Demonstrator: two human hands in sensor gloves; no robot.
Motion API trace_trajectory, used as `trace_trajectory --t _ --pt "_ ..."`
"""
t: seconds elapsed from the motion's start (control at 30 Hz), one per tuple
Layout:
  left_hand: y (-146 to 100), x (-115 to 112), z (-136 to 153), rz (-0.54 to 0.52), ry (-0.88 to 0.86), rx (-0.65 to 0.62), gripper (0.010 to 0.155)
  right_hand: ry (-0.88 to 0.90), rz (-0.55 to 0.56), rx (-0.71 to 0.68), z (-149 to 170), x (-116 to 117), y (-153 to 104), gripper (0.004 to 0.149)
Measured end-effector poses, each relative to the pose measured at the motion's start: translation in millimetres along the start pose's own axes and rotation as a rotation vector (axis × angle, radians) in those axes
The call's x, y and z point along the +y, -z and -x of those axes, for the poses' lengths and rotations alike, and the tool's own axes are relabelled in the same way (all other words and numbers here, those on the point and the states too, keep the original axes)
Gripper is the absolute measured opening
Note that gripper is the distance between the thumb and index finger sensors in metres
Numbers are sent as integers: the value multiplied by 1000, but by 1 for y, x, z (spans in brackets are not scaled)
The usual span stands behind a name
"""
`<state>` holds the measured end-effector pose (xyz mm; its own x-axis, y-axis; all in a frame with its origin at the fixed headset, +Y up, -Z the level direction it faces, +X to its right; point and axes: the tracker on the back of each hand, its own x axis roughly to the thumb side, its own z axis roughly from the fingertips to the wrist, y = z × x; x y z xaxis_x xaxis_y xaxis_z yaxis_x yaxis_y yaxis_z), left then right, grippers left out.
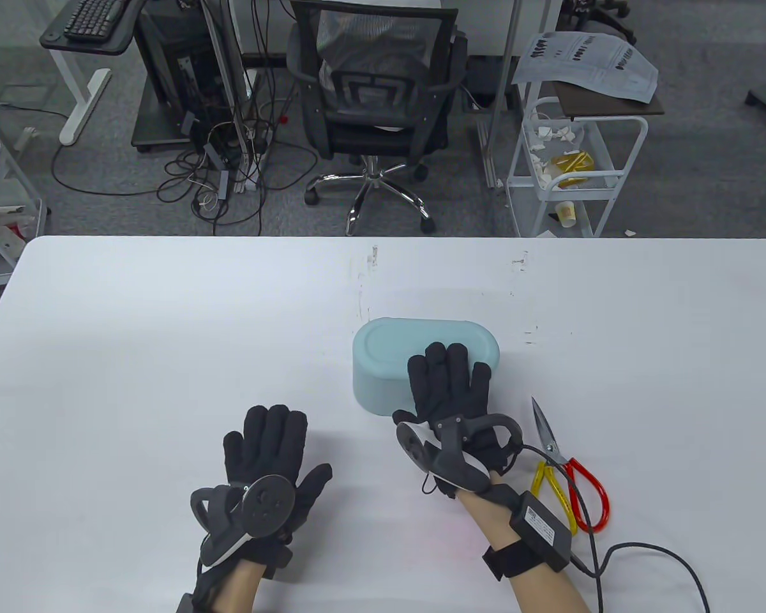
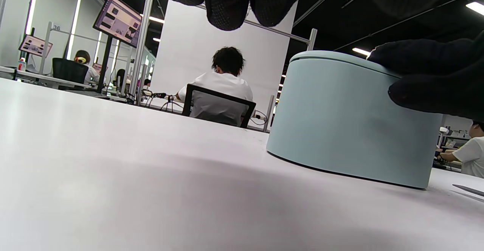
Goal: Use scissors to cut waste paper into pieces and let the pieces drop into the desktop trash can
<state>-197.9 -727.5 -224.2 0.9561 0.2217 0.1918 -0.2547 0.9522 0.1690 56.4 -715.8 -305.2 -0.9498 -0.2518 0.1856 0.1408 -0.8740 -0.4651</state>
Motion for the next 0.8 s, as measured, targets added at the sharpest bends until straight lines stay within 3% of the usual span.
trace_trajectory --t 0.37,0.6,0.8 --pt "0 1 0 -5 -9 -23 82 57 -36 23 3 0 1 86" --pt "1 1 -2 -14 -1 -34 83 177 -83 49 20 -19 7 82" --pt "0 1 -3 -14 2 -42 82 272 -67 32 54 -42 -7 77"
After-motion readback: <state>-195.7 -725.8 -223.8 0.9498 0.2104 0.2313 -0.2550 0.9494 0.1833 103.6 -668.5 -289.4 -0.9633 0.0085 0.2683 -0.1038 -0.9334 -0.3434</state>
